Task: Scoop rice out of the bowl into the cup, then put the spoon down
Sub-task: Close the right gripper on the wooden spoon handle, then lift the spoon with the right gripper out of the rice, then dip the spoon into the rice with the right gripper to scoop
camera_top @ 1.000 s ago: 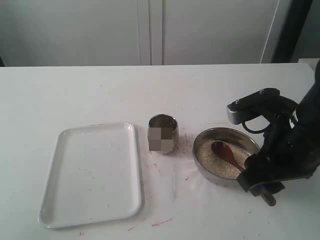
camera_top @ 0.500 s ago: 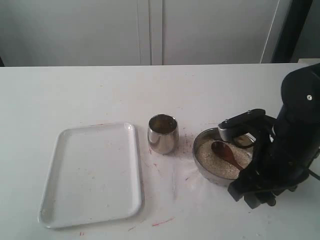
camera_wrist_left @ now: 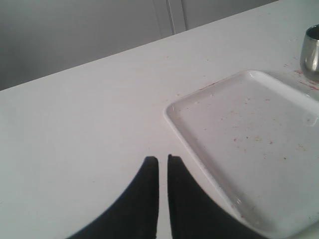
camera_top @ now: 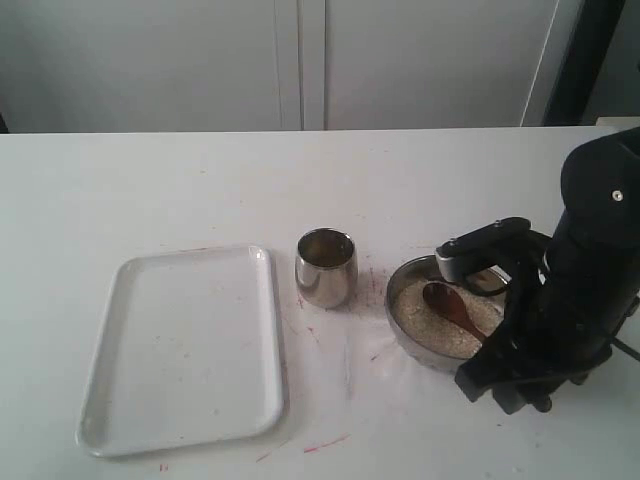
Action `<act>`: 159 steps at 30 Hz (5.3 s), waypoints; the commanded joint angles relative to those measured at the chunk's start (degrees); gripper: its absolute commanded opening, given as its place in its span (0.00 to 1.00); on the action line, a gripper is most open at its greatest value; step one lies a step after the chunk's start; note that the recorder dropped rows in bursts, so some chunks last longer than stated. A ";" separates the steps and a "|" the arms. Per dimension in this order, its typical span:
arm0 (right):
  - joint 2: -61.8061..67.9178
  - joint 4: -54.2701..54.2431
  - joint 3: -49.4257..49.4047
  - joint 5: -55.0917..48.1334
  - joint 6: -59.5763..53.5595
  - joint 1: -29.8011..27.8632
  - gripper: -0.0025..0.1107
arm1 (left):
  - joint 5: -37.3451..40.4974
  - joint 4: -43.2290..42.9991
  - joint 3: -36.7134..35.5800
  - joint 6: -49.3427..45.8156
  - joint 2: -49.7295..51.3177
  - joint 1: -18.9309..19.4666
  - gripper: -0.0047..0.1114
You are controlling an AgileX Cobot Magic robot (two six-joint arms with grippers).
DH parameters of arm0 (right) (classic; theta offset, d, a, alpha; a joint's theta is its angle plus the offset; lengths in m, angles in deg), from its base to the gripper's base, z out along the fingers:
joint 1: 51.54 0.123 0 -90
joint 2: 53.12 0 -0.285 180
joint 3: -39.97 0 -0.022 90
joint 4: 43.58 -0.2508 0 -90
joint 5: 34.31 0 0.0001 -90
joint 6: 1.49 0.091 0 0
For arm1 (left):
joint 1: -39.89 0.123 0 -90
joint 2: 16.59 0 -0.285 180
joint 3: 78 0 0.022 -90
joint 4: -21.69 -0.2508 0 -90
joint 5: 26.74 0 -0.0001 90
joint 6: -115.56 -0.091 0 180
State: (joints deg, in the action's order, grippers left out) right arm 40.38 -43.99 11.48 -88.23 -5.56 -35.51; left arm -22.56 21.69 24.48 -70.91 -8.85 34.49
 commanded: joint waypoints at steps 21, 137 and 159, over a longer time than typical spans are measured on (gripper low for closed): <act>0.09 0.71 -0.13 -1.21 -0.17 0.23 0.09 | 0.17 0.00 0.31 -0.02 0.04 0.09 0.16; 3.61 35.97 2.50 -16.05 -7.99 13.29 0.02 | 0.17 0.00 0.31 -0.02 0.04 0.09 0.16; 4.07 31.91 2.50 -13.78 -4.61 13.29 0.02 | 0.17 0.00 0.31 -0.02 0.04 0.09 0.16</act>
State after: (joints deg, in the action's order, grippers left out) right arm 44.52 -11.37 14.19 -102.59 -10.41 -22.36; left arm -22.56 21.69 24.48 -70.91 -8.85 34.49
